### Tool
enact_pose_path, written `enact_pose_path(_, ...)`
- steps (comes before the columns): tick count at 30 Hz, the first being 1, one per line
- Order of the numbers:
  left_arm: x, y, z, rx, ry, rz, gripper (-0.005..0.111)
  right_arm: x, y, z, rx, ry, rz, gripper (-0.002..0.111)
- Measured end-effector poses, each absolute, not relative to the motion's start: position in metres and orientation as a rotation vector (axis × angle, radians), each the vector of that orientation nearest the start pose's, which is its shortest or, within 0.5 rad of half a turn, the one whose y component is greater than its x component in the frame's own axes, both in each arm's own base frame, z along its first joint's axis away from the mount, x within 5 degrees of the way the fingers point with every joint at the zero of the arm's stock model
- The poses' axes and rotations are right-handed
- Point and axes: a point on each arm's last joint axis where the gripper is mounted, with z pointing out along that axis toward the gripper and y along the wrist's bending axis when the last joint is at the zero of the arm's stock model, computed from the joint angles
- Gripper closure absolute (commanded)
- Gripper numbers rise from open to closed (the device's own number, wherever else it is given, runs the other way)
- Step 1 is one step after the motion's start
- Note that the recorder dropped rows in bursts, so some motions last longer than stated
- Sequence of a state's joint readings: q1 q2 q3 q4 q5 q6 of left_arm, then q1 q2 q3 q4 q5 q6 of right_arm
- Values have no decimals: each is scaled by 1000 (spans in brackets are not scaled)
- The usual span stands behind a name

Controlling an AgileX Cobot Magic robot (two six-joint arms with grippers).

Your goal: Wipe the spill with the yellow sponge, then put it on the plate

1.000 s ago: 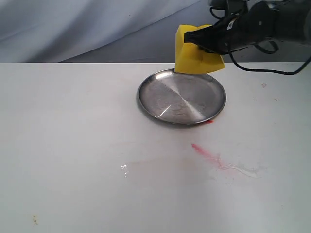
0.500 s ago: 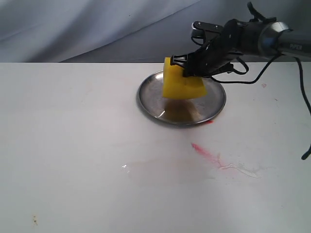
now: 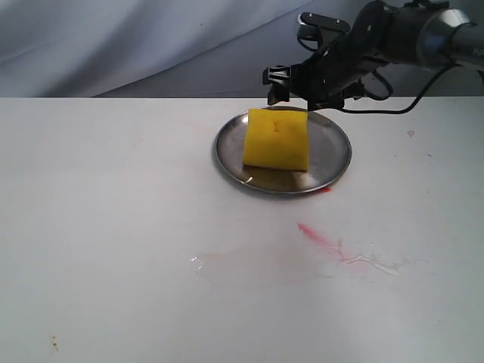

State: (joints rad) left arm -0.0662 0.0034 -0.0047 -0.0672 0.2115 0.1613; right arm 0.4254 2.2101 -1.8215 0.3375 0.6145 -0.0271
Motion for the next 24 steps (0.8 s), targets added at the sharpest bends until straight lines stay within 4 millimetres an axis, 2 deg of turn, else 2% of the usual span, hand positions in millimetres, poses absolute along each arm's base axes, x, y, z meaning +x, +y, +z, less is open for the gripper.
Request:
enact_pose_path(6, 56, -5, 195, 147, 1687, 10, 107, 429, 212, 244, -366, 2485, 486, 86)
enact_pose_path(8, 56, -5, 195, 147, 1687, 10, 107, 413, 204, 251, -366, 2482, 469, 93)
enact_pose_path(11, 56, -5, 195, 147, 1687, 10, 107, 383, 187, 249, -346, 2460, 439, 101)
enact_pose_path(15, 56, -5, 195, 147, 1687, 10, 107, 330, 159, 244, -294, 2389, 410, 107)
enact_pose_path(19, 56, -5, 195, 147, 1687, 10, 107, 269, 127, 241, -251, 2315, 397, 107)
enact_pose_path(24, 56, -5, 195, 147, 1687, 10, 107, 206, 97, 243, -232, 2236, 406, 107)
